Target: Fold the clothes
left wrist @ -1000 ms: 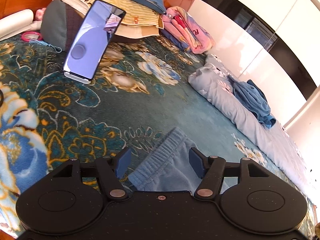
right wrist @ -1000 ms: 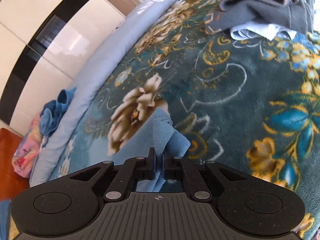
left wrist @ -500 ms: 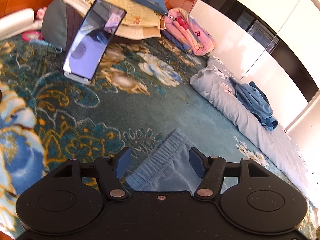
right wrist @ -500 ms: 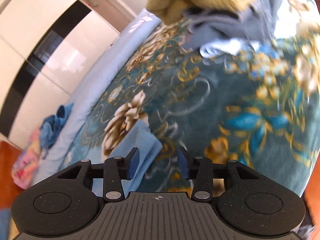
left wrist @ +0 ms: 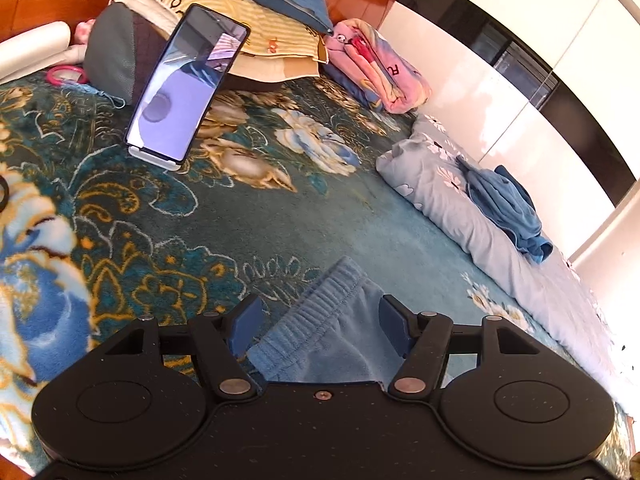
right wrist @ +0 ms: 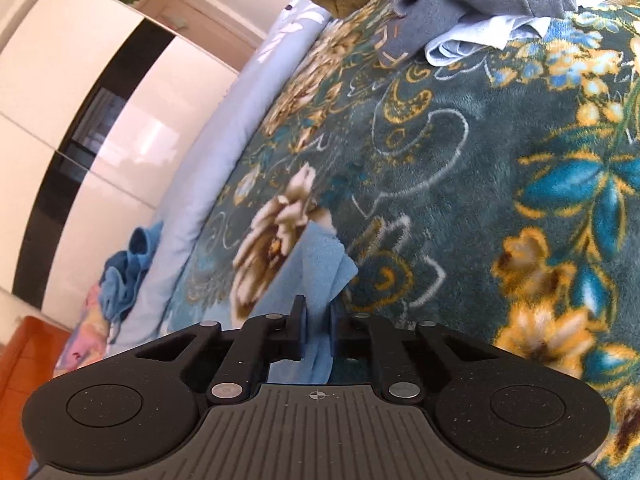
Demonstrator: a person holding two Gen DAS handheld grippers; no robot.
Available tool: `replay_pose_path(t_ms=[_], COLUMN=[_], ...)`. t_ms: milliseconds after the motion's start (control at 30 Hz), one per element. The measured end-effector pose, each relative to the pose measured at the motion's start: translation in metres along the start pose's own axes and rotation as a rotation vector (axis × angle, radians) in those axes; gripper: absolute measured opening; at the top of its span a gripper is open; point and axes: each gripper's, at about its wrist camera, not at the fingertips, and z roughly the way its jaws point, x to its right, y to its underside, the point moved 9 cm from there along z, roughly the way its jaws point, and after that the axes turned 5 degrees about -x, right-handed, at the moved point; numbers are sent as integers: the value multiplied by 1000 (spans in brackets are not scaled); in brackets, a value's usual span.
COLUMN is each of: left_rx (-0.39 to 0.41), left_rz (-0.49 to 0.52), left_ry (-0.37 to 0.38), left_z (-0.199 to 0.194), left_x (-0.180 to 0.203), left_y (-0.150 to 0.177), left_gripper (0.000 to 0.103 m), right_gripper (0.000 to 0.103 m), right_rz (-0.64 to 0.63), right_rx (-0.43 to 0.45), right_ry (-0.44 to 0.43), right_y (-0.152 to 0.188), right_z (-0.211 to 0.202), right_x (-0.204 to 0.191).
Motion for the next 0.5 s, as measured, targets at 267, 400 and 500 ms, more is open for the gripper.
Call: replay_pose_path(t_ms=[267, 400, 500], left_rx=[15, 4, 10], left_rz=[-11, -21, -34], left_ry=[14, 21, 24], left_z=[-4, -2, -2], left_x=[-1, -3, -6], left_y=[-5, -3, -6], left_gripper=[64, 64, 64], right_gripper=[7, 7, 7], right_rz=[-139, -226, -336], right_rx=[44, 31, 47], right_ry=[32, 30, -12], right_y=[-29, -22, -15], right_z=[-9, -13, -26], right_x=[-27, -47, -84])
